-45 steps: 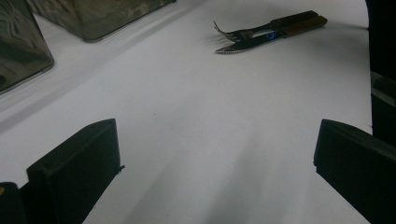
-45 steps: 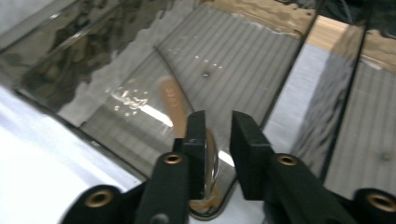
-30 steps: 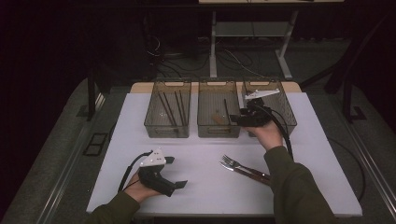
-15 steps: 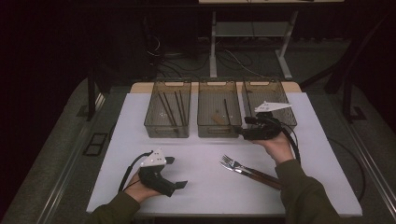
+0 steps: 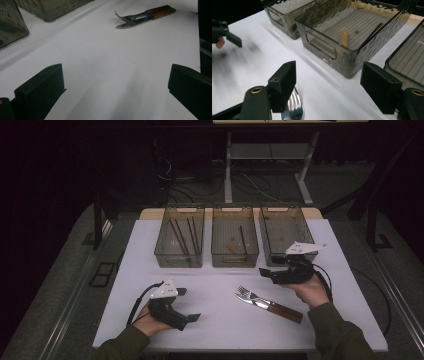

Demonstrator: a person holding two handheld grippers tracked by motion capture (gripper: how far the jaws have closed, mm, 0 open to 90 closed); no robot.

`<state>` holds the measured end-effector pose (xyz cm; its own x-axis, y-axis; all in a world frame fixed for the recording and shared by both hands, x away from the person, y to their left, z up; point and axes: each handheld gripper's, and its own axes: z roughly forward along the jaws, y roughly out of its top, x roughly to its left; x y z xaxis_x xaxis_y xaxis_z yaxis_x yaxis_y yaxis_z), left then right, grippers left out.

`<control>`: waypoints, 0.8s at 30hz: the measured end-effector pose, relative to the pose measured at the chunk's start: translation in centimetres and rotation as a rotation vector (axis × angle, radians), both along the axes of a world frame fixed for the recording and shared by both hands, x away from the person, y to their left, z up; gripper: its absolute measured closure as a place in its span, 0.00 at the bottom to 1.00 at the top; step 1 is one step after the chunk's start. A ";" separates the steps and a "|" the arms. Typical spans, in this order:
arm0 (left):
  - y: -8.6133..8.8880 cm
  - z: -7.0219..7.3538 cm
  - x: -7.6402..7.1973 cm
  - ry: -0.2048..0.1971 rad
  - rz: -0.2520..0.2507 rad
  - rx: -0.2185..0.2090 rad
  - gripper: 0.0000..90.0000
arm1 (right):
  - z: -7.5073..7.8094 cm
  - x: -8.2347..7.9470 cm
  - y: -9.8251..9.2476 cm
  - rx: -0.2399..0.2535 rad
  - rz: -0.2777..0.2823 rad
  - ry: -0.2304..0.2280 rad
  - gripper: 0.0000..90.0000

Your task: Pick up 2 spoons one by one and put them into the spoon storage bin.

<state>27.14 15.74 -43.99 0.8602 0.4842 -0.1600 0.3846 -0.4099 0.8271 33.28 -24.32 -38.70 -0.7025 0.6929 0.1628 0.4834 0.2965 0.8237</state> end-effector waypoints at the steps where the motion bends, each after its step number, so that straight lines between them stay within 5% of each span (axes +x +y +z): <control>1: 0.0 0.0 0.0 -0.001 0.000 -0.001 0.00 | -0.1 -0.2 -0.1 -0.002 0.003 0.003 0.32; 24: 0.0 0.0 0.0 -0.003 -0.002 0.006 0.00 | -1.7 -3.9 -1.7 -0.081 0.050 0.050 0.38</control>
<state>27.13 15.72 -43.95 0.8617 0.4833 -0.1547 0.3813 -0.4156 0.8258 29.40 -25.98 -40.35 -0.7289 0.6695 0.1435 0.5061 0.3855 0.7715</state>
